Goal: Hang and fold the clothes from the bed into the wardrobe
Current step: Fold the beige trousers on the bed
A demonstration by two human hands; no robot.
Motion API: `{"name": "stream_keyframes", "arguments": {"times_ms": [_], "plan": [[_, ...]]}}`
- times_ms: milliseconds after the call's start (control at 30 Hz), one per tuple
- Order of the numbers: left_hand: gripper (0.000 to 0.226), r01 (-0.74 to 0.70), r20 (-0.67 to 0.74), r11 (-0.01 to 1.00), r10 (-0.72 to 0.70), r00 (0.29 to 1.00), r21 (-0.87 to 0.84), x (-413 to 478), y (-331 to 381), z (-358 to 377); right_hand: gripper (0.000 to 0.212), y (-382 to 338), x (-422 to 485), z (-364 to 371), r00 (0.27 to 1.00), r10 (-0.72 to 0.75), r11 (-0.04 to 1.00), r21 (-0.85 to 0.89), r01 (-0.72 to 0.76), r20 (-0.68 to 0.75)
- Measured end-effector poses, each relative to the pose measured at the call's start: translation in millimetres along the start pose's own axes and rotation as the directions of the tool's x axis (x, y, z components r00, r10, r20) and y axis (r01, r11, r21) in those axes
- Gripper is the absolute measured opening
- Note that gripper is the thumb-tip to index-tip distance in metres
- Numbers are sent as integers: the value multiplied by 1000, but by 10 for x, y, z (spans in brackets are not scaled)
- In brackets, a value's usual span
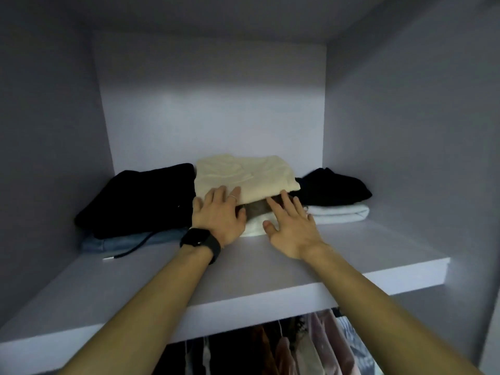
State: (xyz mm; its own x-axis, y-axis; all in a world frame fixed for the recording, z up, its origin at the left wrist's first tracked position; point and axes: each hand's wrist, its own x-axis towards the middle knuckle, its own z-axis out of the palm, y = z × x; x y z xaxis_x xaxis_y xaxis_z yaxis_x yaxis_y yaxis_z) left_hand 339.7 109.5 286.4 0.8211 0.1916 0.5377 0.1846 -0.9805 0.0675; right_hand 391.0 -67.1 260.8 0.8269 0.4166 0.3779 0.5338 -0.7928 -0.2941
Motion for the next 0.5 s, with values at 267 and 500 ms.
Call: {"name": "stream_keyframes", "arguments": {"times_ms": [267,500], "plan": [[42,129,109,990,-122,987,-57,-1358,27,-283,50,191,-1197,107,996,-64,995,-74,60,-56],[53,193,33,981,-193,981,-5,-2327,268,-247,56,396,-1883,205,976,-203,977,-81,197,-74]]}}
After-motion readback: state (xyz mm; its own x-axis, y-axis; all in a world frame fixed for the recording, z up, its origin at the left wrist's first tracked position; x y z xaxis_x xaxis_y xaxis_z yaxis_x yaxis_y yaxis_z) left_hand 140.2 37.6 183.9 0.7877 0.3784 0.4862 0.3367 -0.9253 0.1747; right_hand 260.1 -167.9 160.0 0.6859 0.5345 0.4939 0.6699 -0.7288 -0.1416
